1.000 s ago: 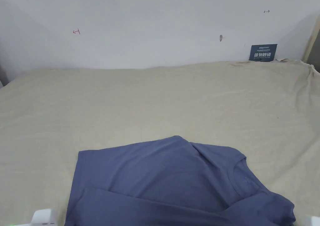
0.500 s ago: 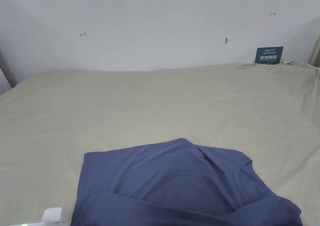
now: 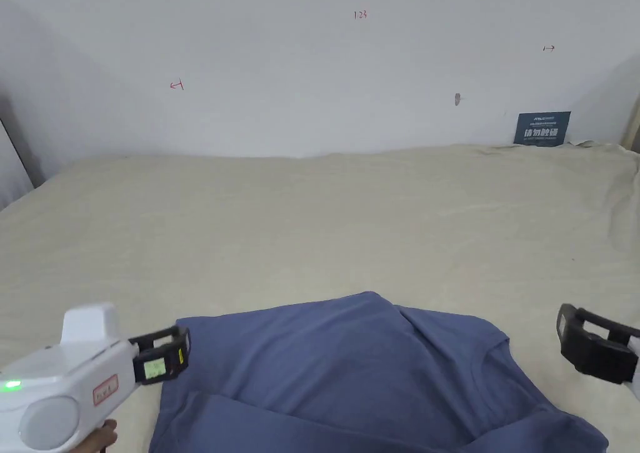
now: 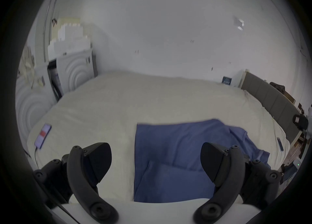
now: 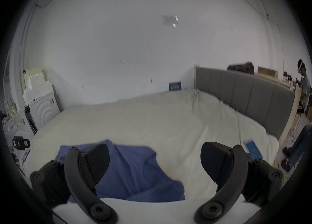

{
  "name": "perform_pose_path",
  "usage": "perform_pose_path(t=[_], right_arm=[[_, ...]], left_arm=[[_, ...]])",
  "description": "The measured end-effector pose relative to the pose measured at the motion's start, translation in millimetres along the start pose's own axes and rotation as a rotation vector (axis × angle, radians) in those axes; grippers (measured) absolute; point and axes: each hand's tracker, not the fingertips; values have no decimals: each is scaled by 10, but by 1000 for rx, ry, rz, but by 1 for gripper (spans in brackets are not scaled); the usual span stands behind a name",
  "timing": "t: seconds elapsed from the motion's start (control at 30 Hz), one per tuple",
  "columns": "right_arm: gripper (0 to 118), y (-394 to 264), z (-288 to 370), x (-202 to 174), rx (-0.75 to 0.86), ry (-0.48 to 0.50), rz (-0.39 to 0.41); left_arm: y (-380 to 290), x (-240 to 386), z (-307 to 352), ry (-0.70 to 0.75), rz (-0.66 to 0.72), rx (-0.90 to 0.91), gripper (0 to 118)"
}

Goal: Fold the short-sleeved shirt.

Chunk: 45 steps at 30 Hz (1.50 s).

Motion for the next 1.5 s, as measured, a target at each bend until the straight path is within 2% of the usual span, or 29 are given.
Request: perform_pose_path(t=[0.2,0.3,0.33,0.43,0.47,0.53,0.57,0.6,0.73,0.87,1.1,1.33,1.5], right_arm=[[109,223,96,-420,134,14,0],[104,233,124,-530,187,22,12],[98,229,145,-573,204,22,22],[54,208,152,-647,237,-1,81],[41,191,167,-675,251,0,94],[26,166,203,-713,265,6,97],[10,152,185,-693,274,6,101],[3,145,199,-712,282,-1,106],[1,114,234,-709,308,13,114],[0,108,260,-730,326,13,148],[0,140,207,-708,316,18,150],[0,175,8,-696,288,28,156],[0,177,-215,-719,263,24,163]], left_arm=[[315,343,102,38,-106,176,109],[240,400,79,43,-102,259,99],[219,434,80,48,-102,275,94],[158,528,97,53,-125,337,74],[134,546,108,35,-133,362,65],[105,580,136,26,-128,373,46],[99,594,144,23,-125,377,31],[89,603,146,15,-124,379,22],[79,629,148,20,-125,377,1],[71,611,139,15,-121,363,0],[86,549,97,13,-107,346,0],[210,423,-169,0,-81,215,0],[388,193,-691,-19,-31,54,0]])
